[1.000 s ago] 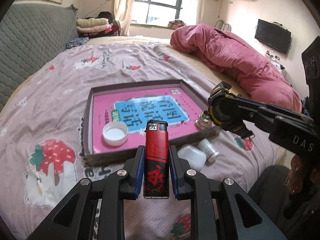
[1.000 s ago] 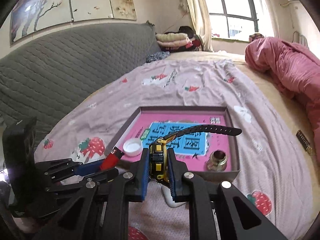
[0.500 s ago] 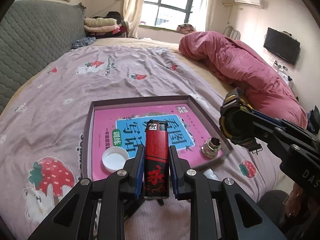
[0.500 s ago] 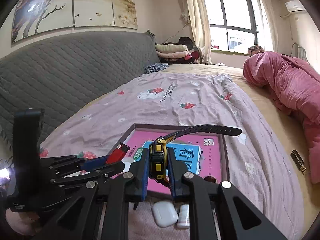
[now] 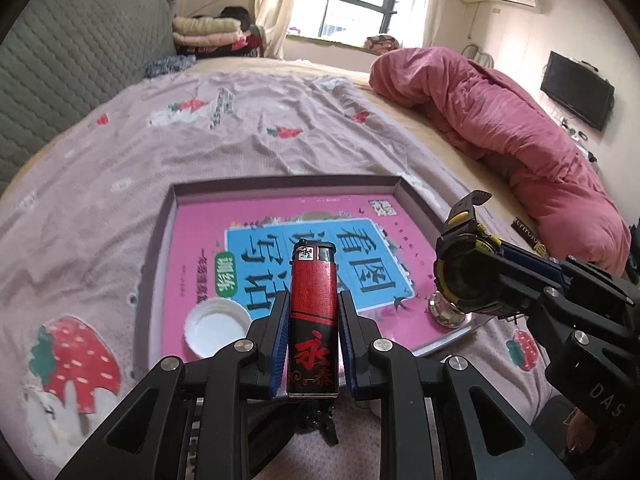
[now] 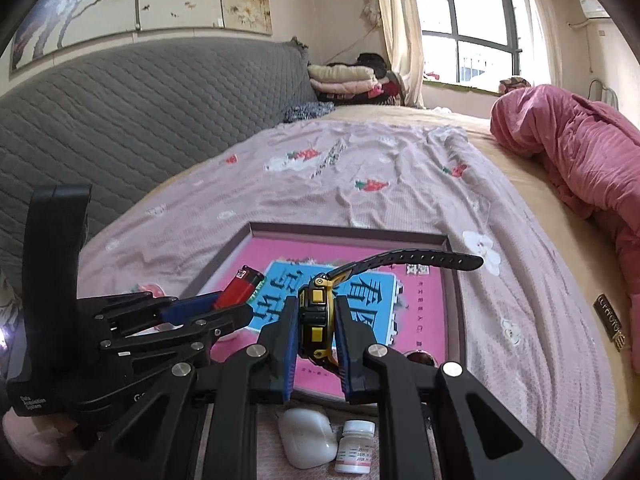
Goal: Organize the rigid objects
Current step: 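Lower the lighter onto the workbook and open the left gripper while the right lowers the watch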
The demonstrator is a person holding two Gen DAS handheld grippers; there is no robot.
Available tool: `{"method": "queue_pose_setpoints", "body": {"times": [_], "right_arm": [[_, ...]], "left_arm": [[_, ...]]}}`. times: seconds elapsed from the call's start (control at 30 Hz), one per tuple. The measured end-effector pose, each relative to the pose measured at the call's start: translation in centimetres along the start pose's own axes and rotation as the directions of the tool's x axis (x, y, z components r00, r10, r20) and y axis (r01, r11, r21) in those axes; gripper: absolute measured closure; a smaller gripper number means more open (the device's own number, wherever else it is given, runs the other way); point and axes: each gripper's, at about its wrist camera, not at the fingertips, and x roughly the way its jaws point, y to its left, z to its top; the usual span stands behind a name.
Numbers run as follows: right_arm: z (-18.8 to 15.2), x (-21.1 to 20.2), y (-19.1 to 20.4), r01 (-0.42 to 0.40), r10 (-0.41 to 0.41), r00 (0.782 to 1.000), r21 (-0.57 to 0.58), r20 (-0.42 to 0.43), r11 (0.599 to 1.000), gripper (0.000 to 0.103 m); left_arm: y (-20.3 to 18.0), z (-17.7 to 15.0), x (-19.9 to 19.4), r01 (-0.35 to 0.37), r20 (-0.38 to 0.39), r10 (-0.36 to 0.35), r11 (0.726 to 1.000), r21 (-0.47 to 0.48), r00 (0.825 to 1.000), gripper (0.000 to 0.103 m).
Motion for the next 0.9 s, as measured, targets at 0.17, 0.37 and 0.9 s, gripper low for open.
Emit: {"method": "queue_pose_setpoints", "body": {"times": [0.17, 0.37, 0.9], "right_arm": [[-0.2, 1.0, -0.5, -0.004, 0.004, 1.0, 0.004, -0.026, 1.0, 0.086], [-0.6, 2.8, -0.2, 0.0, -0.002, 0.997, -0.025, -0.075, 1.0, 0.086], [-2.1, 4.5, 0.5, 0.038, -0.044, 0.989, -0.047, -0.145, 0.998, 0.089]], "left_arm": [[0.0, -0.4, 1.6, 0.033, -0.017, -0.033, 0.999, 0.014, 0.999, 0.08], [-0.1, -1.1, 2.8, 0.058, -0.045, -0.055, 0.997, 0.06, 0.997, 0.08], [1.5, -1.6, 5.6, 0.097, -0.12, -0.095, 0.995, 0.012, 0.988, 0.08]]}}
